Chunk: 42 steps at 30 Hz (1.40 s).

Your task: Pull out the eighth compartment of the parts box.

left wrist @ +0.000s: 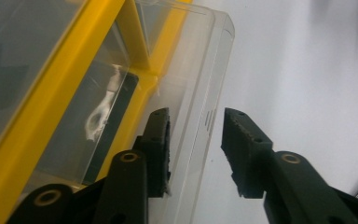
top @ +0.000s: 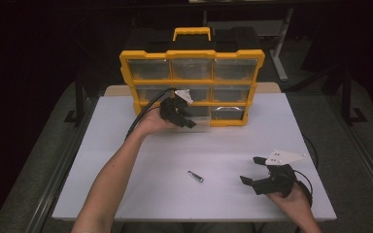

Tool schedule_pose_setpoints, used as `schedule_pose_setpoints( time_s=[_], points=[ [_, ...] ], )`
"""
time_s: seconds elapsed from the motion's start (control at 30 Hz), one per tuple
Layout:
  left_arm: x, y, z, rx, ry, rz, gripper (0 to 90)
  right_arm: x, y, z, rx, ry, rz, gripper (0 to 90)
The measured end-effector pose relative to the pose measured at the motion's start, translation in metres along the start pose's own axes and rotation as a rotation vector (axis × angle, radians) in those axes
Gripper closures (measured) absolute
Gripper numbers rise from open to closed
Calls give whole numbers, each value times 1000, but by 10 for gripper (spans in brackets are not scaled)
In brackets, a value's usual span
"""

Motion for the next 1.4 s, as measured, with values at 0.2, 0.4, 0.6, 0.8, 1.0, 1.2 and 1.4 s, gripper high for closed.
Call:
schedule_pose_setpoints(
  time_s=[0.2,0.4,0.6,0.8,1.0,1.2,1.4],
  points=[
    [-1,-2,2,2,9,6,692,0,0,0,-1,0,-1,138],
    [-5,-5,5,7,22,30,699,1,0,0,0,1,-3,138],
    [-12,-6,7,-6,12,64,708,1,0,1,9,1,-2,138],
    [-20,-6,9,-16,36,74,721,2,1,1,12,-4,-3,138],
    [-23,-8,11,-30,31,81,720,2,1,1,12,-4,-4,138],
    [-27,-8,12,-27,36,96,727,2,1,1,10,-3,-3,138],
    [-28,-7,13,-26,33,99,724,3,1,1,13,-4,-4,138]
  ],
)
Point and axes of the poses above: each handheld gripper's, and its own axes: y roughly forward along the jaws, z roughly out of its underside, x roughly to its left, the point moved 9 cm from there along y, roughly forward along the jaws, and after that the axes turned 4 degrees about z, right-handed, at the moved point
